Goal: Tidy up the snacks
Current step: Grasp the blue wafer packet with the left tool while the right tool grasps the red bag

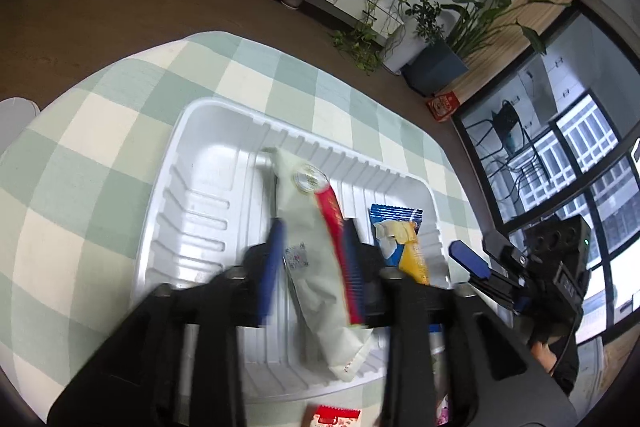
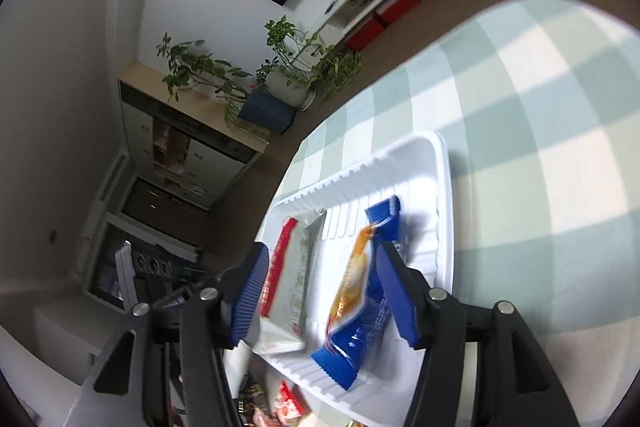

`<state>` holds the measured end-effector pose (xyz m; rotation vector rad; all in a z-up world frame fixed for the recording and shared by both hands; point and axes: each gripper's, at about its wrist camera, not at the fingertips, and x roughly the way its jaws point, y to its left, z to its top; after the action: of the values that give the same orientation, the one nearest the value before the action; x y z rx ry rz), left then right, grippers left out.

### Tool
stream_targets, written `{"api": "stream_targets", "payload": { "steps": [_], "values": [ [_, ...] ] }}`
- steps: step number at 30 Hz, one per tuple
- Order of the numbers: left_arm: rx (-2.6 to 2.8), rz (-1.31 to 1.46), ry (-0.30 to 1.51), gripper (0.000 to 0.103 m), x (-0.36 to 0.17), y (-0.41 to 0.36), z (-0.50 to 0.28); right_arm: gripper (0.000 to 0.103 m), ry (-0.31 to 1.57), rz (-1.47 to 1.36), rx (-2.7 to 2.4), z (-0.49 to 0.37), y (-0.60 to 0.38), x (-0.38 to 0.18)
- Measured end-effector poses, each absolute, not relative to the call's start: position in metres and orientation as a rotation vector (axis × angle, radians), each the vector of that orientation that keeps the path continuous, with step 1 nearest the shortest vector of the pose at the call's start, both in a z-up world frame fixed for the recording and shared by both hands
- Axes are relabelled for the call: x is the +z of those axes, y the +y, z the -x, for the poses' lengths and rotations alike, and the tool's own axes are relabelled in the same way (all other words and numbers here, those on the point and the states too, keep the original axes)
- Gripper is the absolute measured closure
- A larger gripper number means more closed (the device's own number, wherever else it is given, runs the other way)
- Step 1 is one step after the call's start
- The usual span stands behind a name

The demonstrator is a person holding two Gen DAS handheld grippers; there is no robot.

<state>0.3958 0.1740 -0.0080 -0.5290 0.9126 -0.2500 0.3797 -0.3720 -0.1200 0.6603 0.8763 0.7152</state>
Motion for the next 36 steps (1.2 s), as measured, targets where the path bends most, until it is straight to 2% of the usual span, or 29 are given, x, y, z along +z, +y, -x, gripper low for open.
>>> {"api": "stream_targets", "payload": {
  "steps": [2, 7, 9, 10, 11, 12, 14, 15, 20, 26, 36],
  "values": [
    [-0.26, 0.561, 0.886, 0.048, -0.004, 0.178, -0.391, 0.038, 0.849, -0.613, 0.712, -0.372, -0.372, -0.111],
    [-0.264, 0.536, 0.85, 0.048, 0.016, 0.18, -0.365, 0.032, 0.714, -0.415, 0.677, -0.341, -0.366, -0.062],
    [-0.269, 0.527, 0.828, 0.043, 0.027, 0.181, -0.348, 0.026, 0.616, -0.295, 0.629, -0.317, -0.363, -0.031],
    [-0.276, 0.522, 0.81, 0.043, 0.033, 0.183, -0.337, 0.018, 0.566, -0.254, 0.607, -0.304, -0.363, -0.019],
    [-0.282, 0.514, 0.792, 0.043, 0.039, 0.185, -0.324, 0.004, 0.492, -0.212, 0.581, -0.286, -0.365, -0.004],
    [-0.278, 0.508, 0.782, 0.043, 0.043, 0.187, -0.313, 0.0, 0.435, -0.189, 0.56, -0.272, -0.368, 0.005],
    [-0.268, 0.502, 0.756, 0.042, 0.05, 0.193, -0.289, 0.0, 0.331, -0.18, 0.565, -0.241, -0.377, 0.016],
    [-0.263, 0.503, 0.749, 0.038, 0.052, 0.196, -0.279, 0.0, 0.322, -0.191, 0.579, -0.231, -0.381, 0.015],
    [-0.225, 0.526, 0.743, 0.036, 0.052, 0.211, -0.223, 0.0, 0.598, -0.345, 0.625, -0.229, -0.389, -0.03],
    [-0.193, 0.437, 0.792, 0.036, 0.041, 0.21, -0.168, 0.0, 0.714, -0.335, 0.684, -0.199, -0.368, -0.067],
    [-0.267, 0.21, 0.88, 0.036, 0.017, 0.191, -0.138, 0.003, 0.895, -0.291, 0.764, -0.165, -0.316, -0.121]
  ]
}}
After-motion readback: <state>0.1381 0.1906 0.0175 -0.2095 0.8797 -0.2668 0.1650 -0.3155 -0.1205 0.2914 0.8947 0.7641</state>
